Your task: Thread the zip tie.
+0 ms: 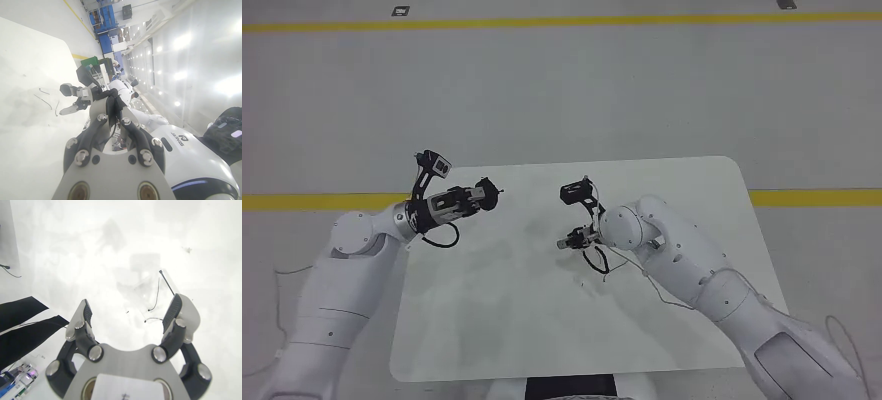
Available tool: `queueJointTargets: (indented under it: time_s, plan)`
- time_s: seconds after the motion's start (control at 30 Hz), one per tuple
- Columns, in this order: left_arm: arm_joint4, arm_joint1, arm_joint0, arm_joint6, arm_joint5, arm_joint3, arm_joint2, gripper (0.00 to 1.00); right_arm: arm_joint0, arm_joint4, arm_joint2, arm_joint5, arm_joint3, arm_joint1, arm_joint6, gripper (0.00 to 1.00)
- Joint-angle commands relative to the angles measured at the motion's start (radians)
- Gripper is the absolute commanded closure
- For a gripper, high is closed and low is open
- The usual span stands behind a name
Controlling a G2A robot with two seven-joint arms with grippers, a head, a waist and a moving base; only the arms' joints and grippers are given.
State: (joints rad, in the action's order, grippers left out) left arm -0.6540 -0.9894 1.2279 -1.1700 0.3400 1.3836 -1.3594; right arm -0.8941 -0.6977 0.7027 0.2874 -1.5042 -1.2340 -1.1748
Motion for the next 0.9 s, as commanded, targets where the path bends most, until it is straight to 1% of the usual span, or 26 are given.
queueJointTargets:
  time_s: [0.0,0.1,0.27,0.53,0.6,0.63,0.87]
  plan:
    - [0.0,0.0,0.0,0.0,0.0,0.0,0.0,1.0,0.0,0.0,0.0,0.0,0.0,0.0,0.0,0.0]
    - [0.0,0.0,0.0,0.0,0.0,0.0,0.0,1.0,-0.005,-0.071,-0.02,-0.015,0.001,0.001,0.012,0.0]
    - [0.0,0.0,0.0,0.0,0.0,0.0,0.0,1.0,0.008,-0.192,-0.067,-0.042,-0.005,-0.004,-0.023,0.0]
    - [0.0,0.0,0.0,0.0,0.0,0.0,0.0,1.0,0.021,-0.256,-0.102,-0.102,0.004,-0.018,-0.066,0.0]
    - [0.0,0.0,0.0,0.0,0.0,0.0,0.0,1.0,0.025,-0.266,-0.103,-0.103,0.006,-0.022,-0.071,0.0]
    - [0.0,0.0,0.0,0.0,0.0,0.0,0.0,1.0,0.023,-0.267,-0.096,-0.093,0.002,-0.023,-0.062,0.0]
    - [0.0,0.0,0.0,0.0,0.0,0.0,0.0,1.0,0.023,-0.267,-0.096,-0.093,0.002,-0.023,-0.062,0.0]
